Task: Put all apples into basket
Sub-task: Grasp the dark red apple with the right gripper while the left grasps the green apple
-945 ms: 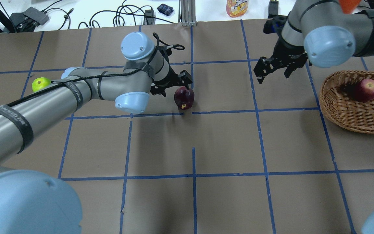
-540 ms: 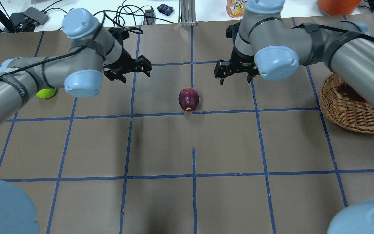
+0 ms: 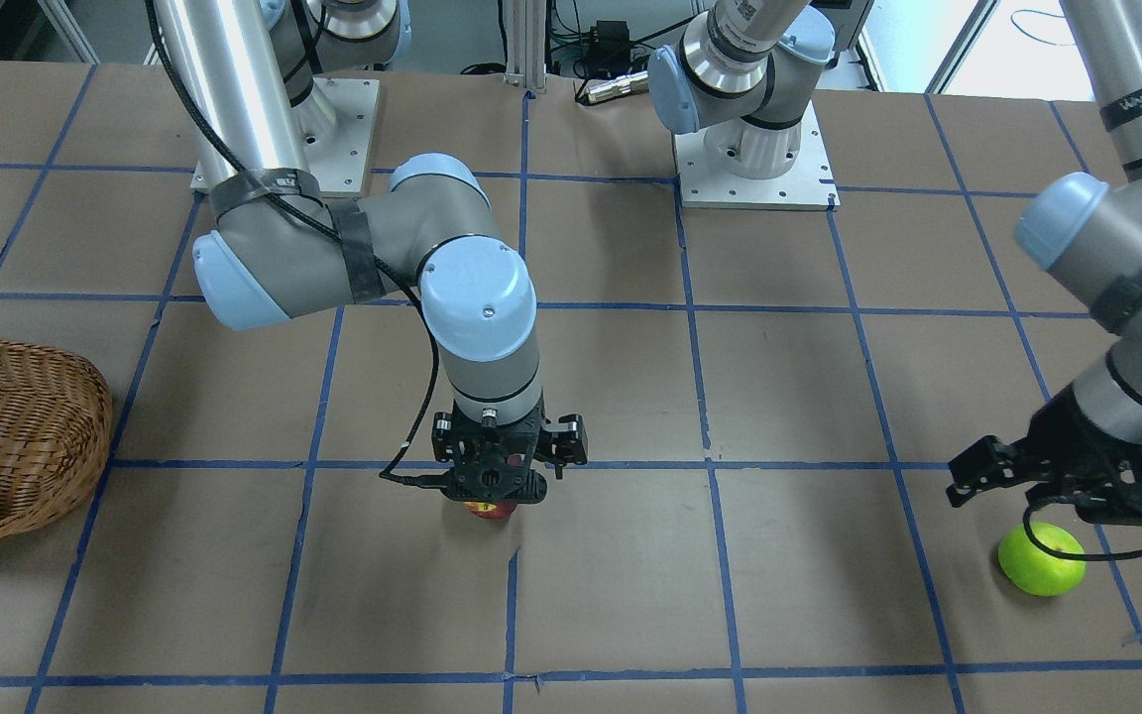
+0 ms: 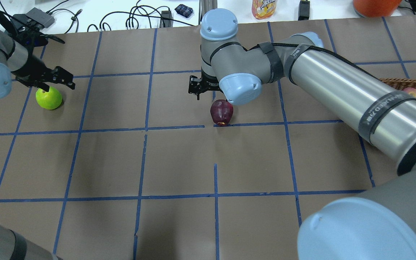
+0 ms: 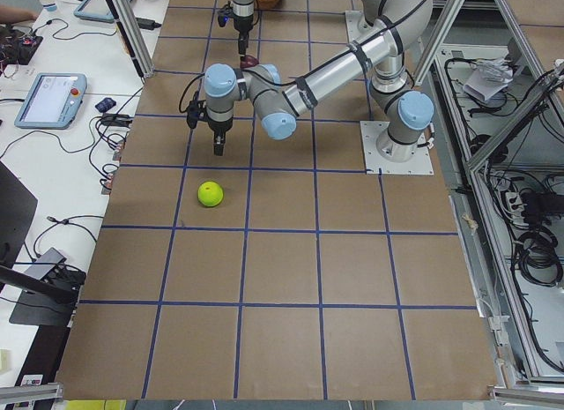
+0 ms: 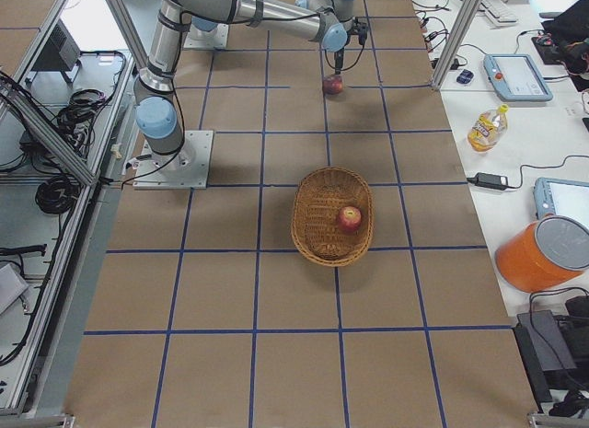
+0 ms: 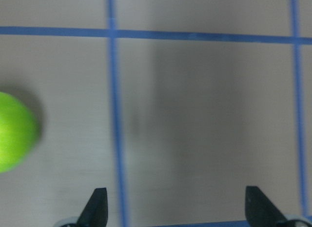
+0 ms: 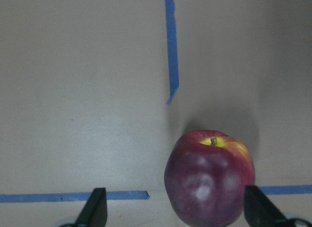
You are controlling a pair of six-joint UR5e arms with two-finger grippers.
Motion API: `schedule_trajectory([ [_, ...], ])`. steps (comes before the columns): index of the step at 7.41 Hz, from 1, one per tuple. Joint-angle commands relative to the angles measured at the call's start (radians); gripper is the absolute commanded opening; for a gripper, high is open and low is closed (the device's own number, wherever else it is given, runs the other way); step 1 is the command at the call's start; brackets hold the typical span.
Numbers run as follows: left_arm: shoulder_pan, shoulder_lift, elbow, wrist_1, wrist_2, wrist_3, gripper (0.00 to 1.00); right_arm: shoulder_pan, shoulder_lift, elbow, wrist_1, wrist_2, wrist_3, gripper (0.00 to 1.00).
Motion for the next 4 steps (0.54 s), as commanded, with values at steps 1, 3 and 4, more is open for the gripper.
schedule_trajectory([
  [1,0.038,-0.149,0.136,0.004,0.144,0.135,1.00,0.012,0.023,-0.010,-0.004,-0.102,0.010,1.00],
  [3,0.037,-0.223,0.241,-0.007,0.141,0.138,1.00,0.012,0.036,-0.012,-0.004,-0.116,0.080,1.00],
  [4,0.037,-0.242,0.249,-0.007,0.131,0.138,1.00,0.010,0.045,-0.007,-0.003,-0.112,0.092,1.00],
])
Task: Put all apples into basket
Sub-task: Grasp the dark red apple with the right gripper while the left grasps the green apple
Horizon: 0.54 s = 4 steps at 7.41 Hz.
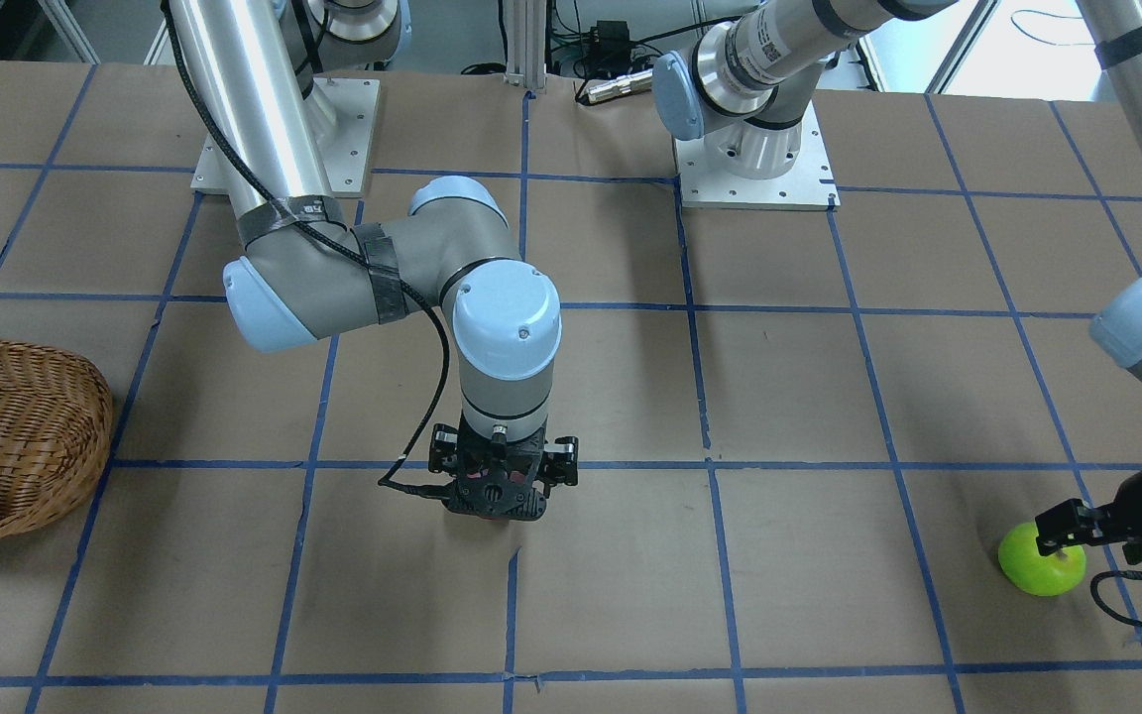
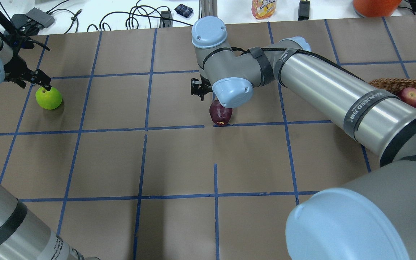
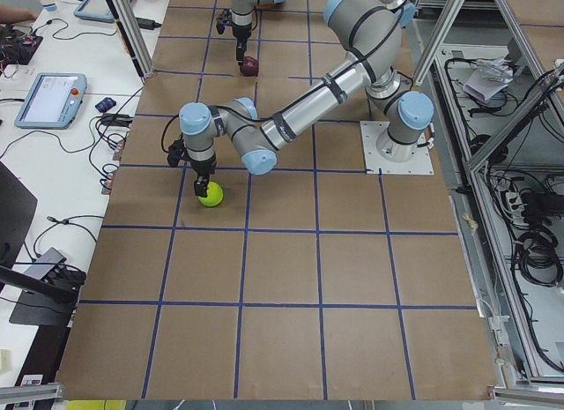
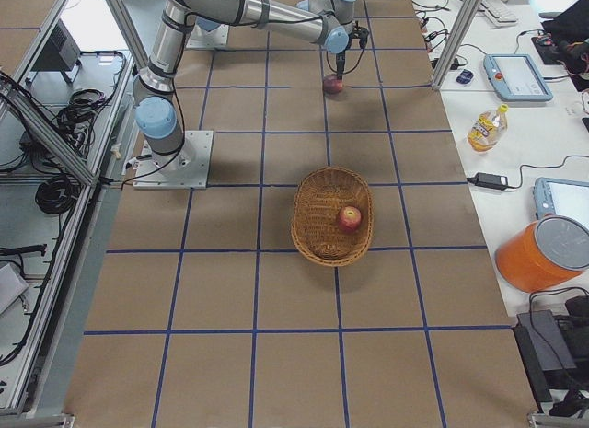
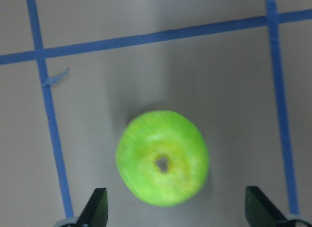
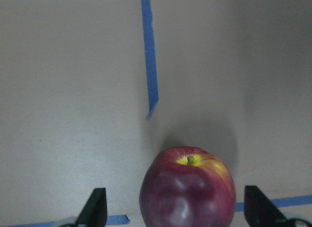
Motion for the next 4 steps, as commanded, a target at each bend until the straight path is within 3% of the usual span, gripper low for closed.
schedule_trajectory([
  [1,0.001,-0.046,0.032,-0.002,-0.012,0.002,1.00,-0.001,0.012,0.015,0.012,-0.001,0.034,1.00],
  [3,-0.001,-0.049,0.030,-0.003,-0.012,0.002,1.00,-0.001,0.031,0.033,0.010,0.010,0.108,1.00],
  [4,0.001,-0.051,0.017,-0.006,-0.060,-0.005,1.00,-0.001,0.047,0.038,0.007,0.010,0.105,1.00],
])
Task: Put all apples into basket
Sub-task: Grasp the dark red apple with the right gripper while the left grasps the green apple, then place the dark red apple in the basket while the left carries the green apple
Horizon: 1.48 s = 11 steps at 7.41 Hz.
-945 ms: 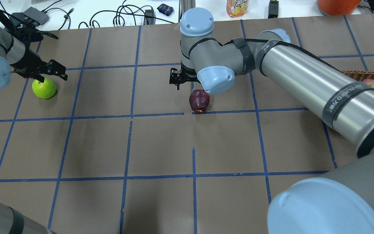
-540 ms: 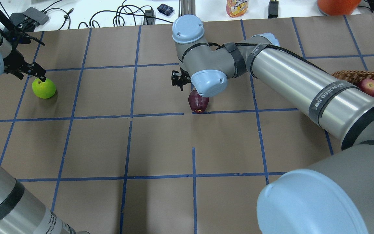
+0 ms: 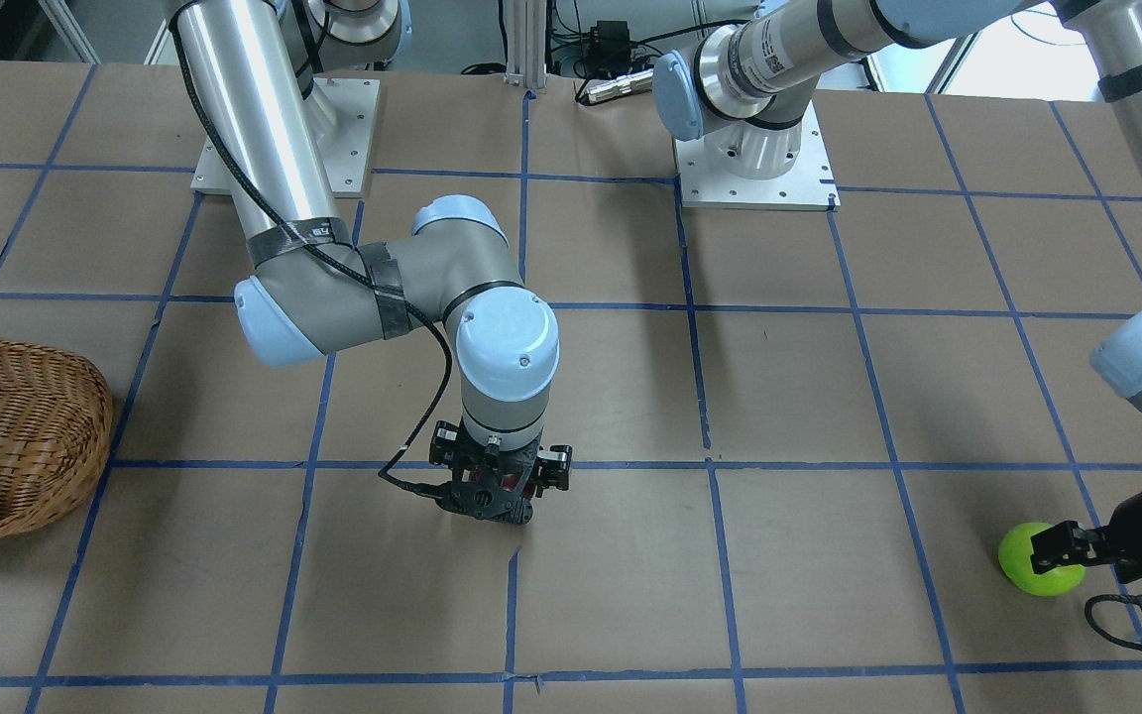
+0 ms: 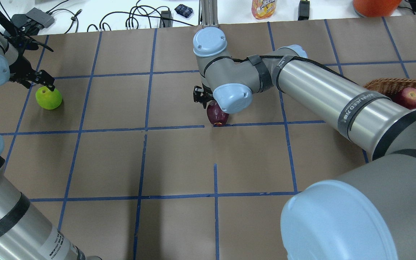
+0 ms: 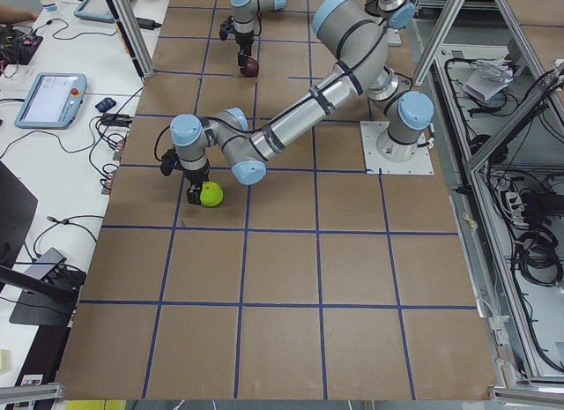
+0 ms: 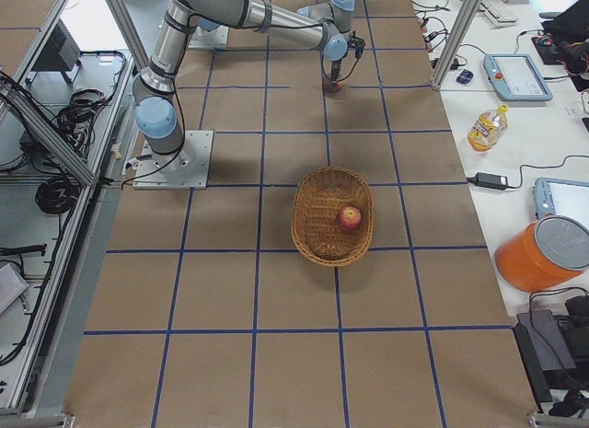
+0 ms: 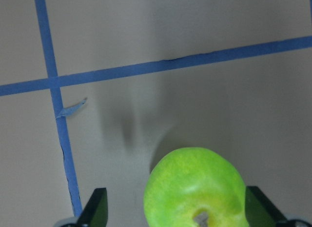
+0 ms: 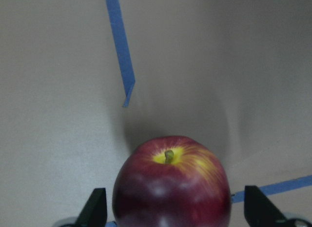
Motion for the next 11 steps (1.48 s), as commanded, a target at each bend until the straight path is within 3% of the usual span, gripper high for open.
schedule_trajectory([
  [1,0.001,-0.005,-0.018,-0.038,-0.044,-0.008,1.00,0.000,0.022,0.011,-0.007,0.003,0.003,0.98],
  [2,0.003,-0.006,-0.021,-0.039,-0.038,-0.009,1.00,0.000,0.020,0.008,-0.005,0.003,-0.003,0.68],
  [3,0.003,-0.009,-0.026,-0.041,-0.035,-0.009,1.00,-0.005,0.010,-0.002,0.007,0.000,-0.035,0.50],
  [4,0.003,-0.020,-0.039,-0.042,-0.033,-0.009,1.00,-0.017,-0.040,0.015,0.014,-0.003,-0.043,0.44],
  [5,0.003,-0.020,-0.049,-0.042,-0.032,-0.009,1.00,-0.043,-0.090,0.009,0.101,-0.003,-0.113,0.44],
  [6,0.003,-0.020,-0.052,-0.044,-0.032,-0.011,1.00,-0.122,-0.158,0.017,0.175,-0.012,-0.227,0.45],
  [7,0.003,-0.018,-0.050,-0.044,-0.030,-0.011,1.00,-0.231,-0.215,0.052,0.251,-0.030,-0.459,0.45],
  [8,-0.001,-0.008,-0.038,-0.076,-0.029,-0.011,0.56,-0.364,-0.283,0.123,0.252,-0.062,-0.647,0.45],
  [9,-0.005,0.003,-0.030,-0.114,-0.030,-0.040,0.22,-0.509,-0.333,0.215,0.205,-0.063,-0.852,0.45],
  [11,-0.113,0.055,-0.009,-0.258,-0.048,-0.257,0.05,-0.761,-0.336,0.285,0.035,-0.049,-1.251,0.45],
])
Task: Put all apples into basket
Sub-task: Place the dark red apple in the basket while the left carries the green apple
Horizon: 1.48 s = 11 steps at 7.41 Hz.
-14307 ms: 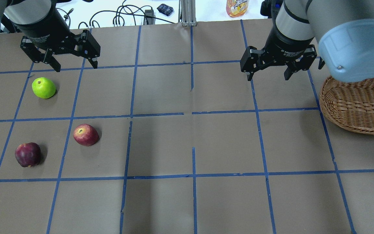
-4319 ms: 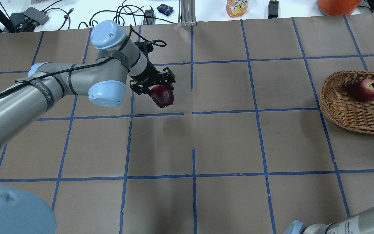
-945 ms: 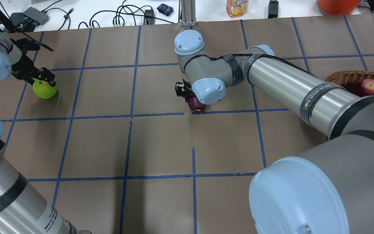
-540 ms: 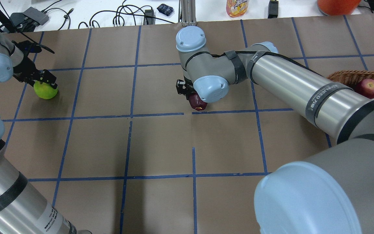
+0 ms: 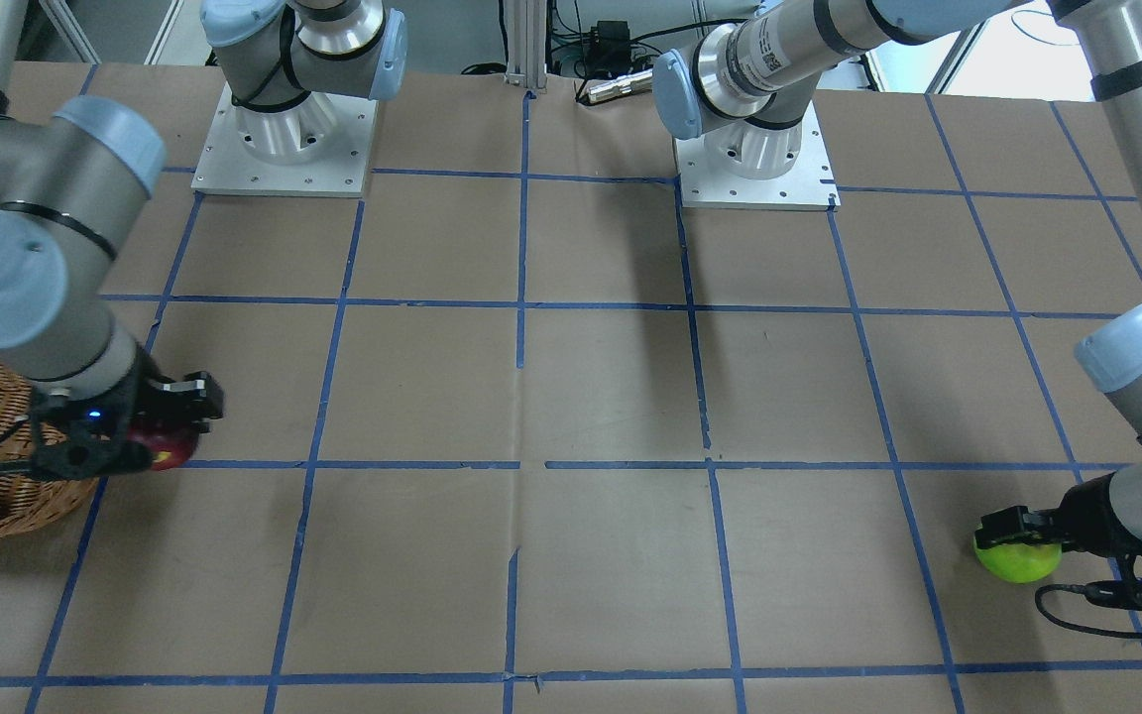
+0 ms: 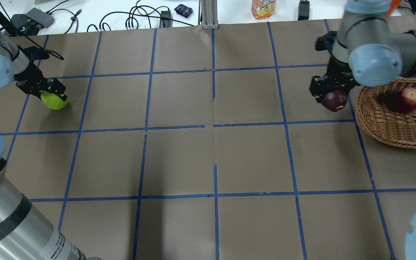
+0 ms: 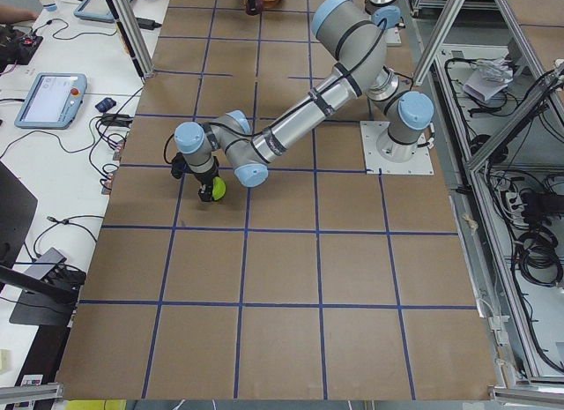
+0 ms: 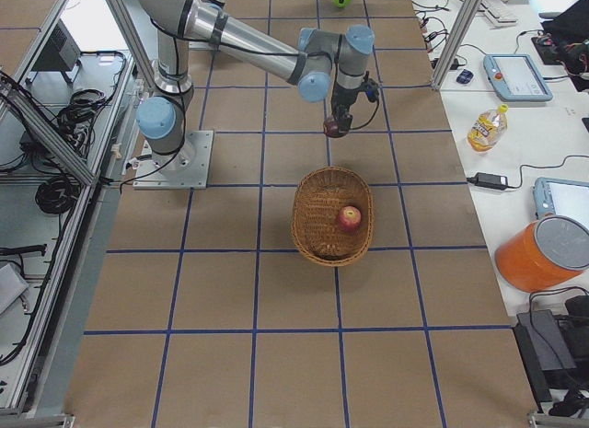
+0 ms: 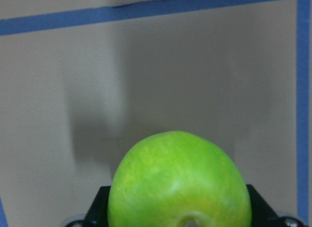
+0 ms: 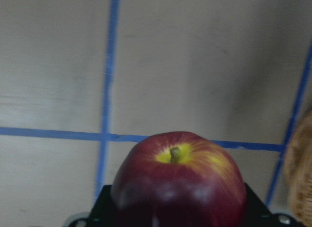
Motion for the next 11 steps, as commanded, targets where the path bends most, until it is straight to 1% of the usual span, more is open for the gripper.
schedule_trajectory([
  [1,-0.188,0.061,0.017,-0.108,-0.010,-0.225,0.05,-0.267,0.009,0.040,-0.117,0.102,-0.376,0.45],
  [2,-0.290,0.081,0.008,-0.110,-0.021,-0.302,0.05,-0.318,0.026,0.034,-0.118,0.139,-0.422,0.46],
  [3,-0.382,0.087,0.005,-0.096,-0.082,-0.451,0.05,-0.326,0.041,0.034,-0.124,0.134,-0.428,0.83],
  [4,-0.483,0.090,0.005,-0.077,-0.099,-0.609,0.05,-0.326,0.037,0.034,-0.115,0.125,-0.428,1.00],
  [6,-0.678,0.089,-0.001,-0.003,-0.096,-0.838,0.05,-0.308,0.005,0.045,-0.102,0.126,-0.417,1.00],
  [7,-0.741,0.058,-0.009,0.090,-0.087,-0.915,0.05,-0.276,-0.026,0.047,-0.060,0.125,-0.407,1.00],
  [8,-0.775,0.050,-0.047,0.136,-0.085,-0.965,0.05,-0.230,-0.060,0.045,0.000,0.125,-0.354,1.00],
  [9,-0.781,0.042,-0.091,0.157,-0.090,-0.976,0.10,-0.153,-0.077,0.047,0.023,0.125,-0.256,1.00],
  [10,-0.792,0.056,-0.139,0.158,-0.087,-0.981,0.19,-0.063,-0.081,0.053,0.043,0.125,-0.104,1.00],
  [11,-0.792,0.059,-0.152,0.175,-0.085,-0.984,0.73,0.035,-0.082,0.069,0.033,0.138,0.096,1.00],
])
